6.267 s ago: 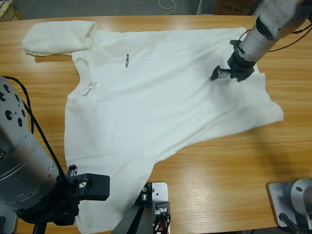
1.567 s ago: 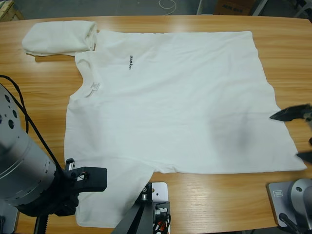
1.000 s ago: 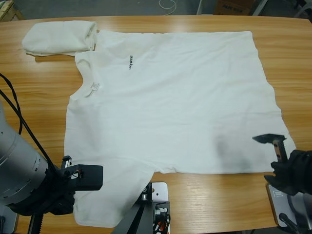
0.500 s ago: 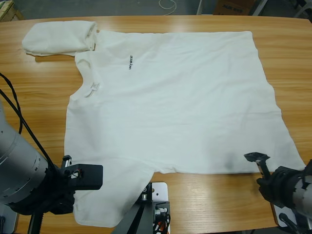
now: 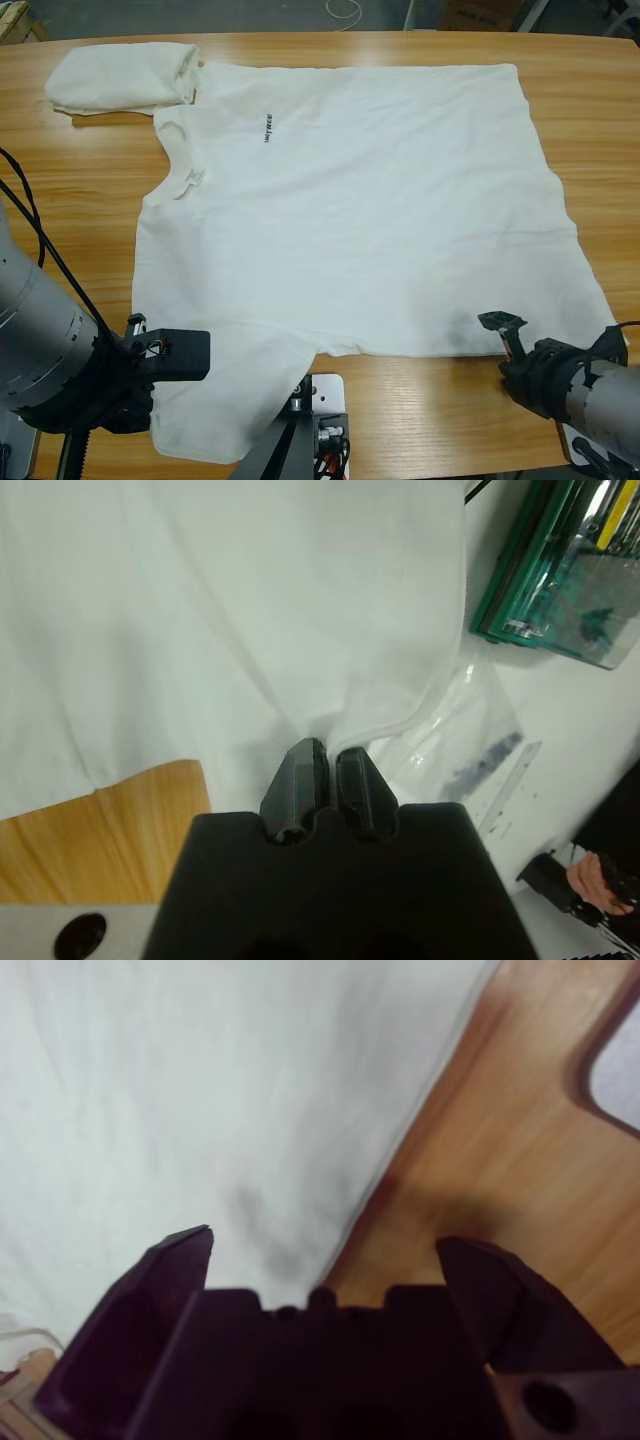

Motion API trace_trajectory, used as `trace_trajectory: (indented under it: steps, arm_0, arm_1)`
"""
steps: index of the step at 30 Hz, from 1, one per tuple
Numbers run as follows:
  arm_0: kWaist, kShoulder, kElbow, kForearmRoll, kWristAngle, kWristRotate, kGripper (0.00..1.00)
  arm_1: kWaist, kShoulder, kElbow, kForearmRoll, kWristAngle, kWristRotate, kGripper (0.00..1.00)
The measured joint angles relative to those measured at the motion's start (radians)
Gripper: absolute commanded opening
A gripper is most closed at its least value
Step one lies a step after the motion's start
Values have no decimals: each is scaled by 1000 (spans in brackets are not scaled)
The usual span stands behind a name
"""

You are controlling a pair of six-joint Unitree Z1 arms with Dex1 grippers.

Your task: Fold clothes

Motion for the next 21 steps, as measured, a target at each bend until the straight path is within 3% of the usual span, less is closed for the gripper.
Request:
trace_trajectory:
  steps: [15, 19, 21]
  arm_0:
    - [0, 0, 0, 0, 0, 0, 0]
    - [0, 0, 0, 0, 0, 0, 0]
    - [0, 0, 0, 0, 0, 0, 0]
  arm_1:
    - [4, 33, 75, -276, -59, 3, 867]
    - [-55, 35, 75, -298, -36, 5, 856]
    - [-95, 35, 79, -321, -13, 0, 773]
